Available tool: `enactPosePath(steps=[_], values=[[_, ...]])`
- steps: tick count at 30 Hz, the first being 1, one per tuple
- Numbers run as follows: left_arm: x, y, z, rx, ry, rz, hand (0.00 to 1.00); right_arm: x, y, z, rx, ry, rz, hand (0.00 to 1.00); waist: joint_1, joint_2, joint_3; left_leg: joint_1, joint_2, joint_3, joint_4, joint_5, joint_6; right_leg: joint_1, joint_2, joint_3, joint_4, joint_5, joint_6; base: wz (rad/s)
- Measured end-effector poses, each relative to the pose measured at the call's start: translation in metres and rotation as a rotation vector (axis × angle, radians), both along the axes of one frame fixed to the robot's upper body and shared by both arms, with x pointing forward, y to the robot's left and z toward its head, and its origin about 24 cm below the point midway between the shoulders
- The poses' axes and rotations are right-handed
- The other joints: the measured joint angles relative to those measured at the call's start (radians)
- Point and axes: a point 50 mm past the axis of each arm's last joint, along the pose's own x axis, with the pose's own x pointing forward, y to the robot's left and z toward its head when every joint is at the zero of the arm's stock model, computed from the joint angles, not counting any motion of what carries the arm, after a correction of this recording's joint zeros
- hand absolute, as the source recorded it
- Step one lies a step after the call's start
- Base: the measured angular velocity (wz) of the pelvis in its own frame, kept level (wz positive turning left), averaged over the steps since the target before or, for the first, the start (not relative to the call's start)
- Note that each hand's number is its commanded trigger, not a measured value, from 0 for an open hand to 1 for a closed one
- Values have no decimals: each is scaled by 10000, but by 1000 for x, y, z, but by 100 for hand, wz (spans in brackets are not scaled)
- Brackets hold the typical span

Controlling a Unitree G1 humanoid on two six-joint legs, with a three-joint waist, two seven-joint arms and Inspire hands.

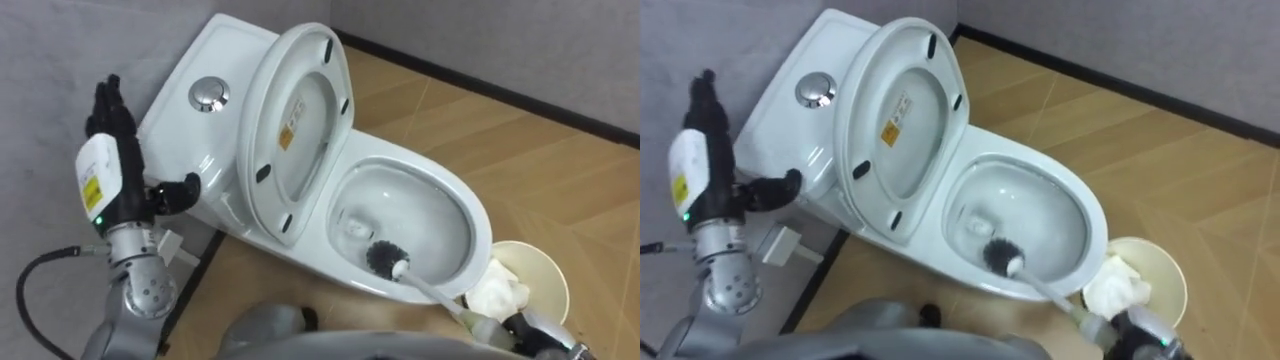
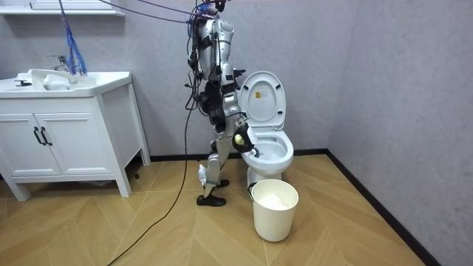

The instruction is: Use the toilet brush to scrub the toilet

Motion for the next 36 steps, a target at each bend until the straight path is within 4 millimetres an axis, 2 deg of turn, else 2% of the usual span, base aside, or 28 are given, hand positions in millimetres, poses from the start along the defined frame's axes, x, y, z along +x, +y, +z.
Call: enactPosePath(steps=[2,4,8,10,15,16,20,22,23,25,29,31,32,34,36], values=[[-1,-2,-6,39,445,-323,0,13,-3,4,-188,-222,363,100,47,-23,15,-228,15,10,121,5,8,-235,-15,-2,111,-1,-1,-2],[-2,-2,-18,49,1079,-490,0,36,-6,10,-354,-719,741,100,83,-49,51,-550,52,42,209,34,44,-658,-54,-16,419,-3,-4,-4],[11,-5,-13,29,730,-980,0,69,-11,23,-670,-1513,1153,100,232,39,91,-1086,81,12,483,59,73,-1180,-82,-79,756,-18,-28,1],[16,-5,-12,115,730,-1310,0,88,-9,29,-778,-1964,1431,100,429,77,114,-1405,100,19,621,84,80,-1562,-133,-127,1105,-57,-88,0],[34,-11,-6,220,392,-1822,0,121,-8,45,-1056,-2670,1996,100,668,130,174,-2099,71,31,837,244,113,-2350,-272,-151,1641,-142,-157,2],[36,-12,-6,231,383,-1863,0,125,-7,47,-1086,-2798,2077,100,741,155,198,-2182,65,44,830,289,118,-2442,-284,-154,1674,-141,-160,-4],[46,-20,-1,208,116,-2173,0,135,-11,54,-1430,-2931,2383,100,916,198,201,-2699,-24,71,815,503,143,-3146,-486,-194,2097,-187,-238,1],[50,-23,-1,246,69,-2353,0,136,-12,55,-1720,-2835,2685,100,1161,201,212,-2843,-88,108,790,558,146,-3433,-588,-122,2341,-215,-254,-7],[50,-24,-1,252,81,-2360,0,136,-11,55,-1773,-2798,2807,100,1175,193,222,-2859,-96,110,794,559,148,-3458,-600,-116,2377,-226,-254,-6],[51,-22,0,321,-61,-2241,0,147,-7,60,-2128,-2999,3373,100,1181,270,193,-3100,-91,148,858,574,144,-3735,-607,-40,2478,-264,-280,-5],[54,-22,4,422,-455,-2150,0,161,-7,70,-2645,-3317,3661,100,1216,306,211,-3603,-53,208,1002,613,117,-4286,-622,18,2645,-305,-352,-6],[57,-24,7,473,-626,-2229,0,166,-7,73,-2956,-3309,3885,100,1461,337,255,-3819,-14,327,1044,638,102,-4600,-639,133,2813,-326,-389,-12],[58,-24,8,469,-660,-2235,0,168,-7,74,-3038,-3322,3933,100,1461,368,266,-3873,-13,327,1060,642,97,-4661,-646,123,2849,-333,-402,0],[61,-26,10,494,-856,-2254,0,175,-6,79,-3381,-3356,4056,100,1466,488,342,-4088,-1,329,1145,670,84,-4848,-677,44,2943,-374,-462,9],[62,-27,12,488,-1009,-2249,0,178,-5,81,-3585,-3317,4100,100,1551,526,346,-4262,57,324,1230,660,65,-4968,-610,19,2902,-372,-478,2]])
